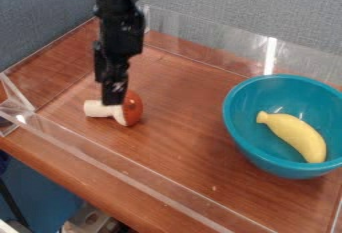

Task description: Put the mushroom in the blue bowl

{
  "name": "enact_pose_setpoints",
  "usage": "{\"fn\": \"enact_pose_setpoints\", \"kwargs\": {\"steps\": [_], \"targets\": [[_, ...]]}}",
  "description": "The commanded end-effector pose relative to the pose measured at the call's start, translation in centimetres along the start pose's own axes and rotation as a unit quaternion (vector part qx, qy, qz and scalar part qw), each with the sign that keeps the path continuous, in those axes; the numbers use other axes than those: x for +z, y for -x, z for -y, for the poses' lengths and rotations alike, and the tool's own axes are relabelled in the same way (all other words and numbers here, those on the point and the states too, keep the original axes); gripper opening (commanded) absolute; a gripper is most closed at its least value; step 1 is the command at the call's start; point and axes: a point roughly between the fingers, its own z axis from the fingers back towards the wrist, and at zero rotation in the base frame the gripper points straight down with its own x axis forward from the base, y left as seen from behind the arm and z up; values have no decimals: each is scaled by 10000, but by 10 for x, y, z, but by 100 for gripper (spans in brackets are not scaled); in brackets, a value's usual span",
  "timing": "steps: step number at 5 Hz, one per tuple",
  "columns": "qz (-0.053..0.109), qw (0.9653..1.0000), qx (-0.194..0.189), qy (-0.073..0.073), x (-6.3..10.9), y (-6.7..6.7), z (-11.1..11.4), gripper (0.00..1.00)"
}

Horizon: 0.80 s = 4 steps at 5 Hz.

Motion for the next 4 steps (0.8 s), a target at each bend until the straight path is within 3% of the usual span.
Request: {"fn": "enact_pose_setpoints", "kwargs": {"steps": [1,2,3,4], "targets": [[73,9991,-397,-127,-13,2,1,100],[51,9973,-706,-182,-29,-2,3,100],[22,9987,-461,-201,-44,-11,7,100],[4,9991,-378,-185,-44,-18,14,0]]}}
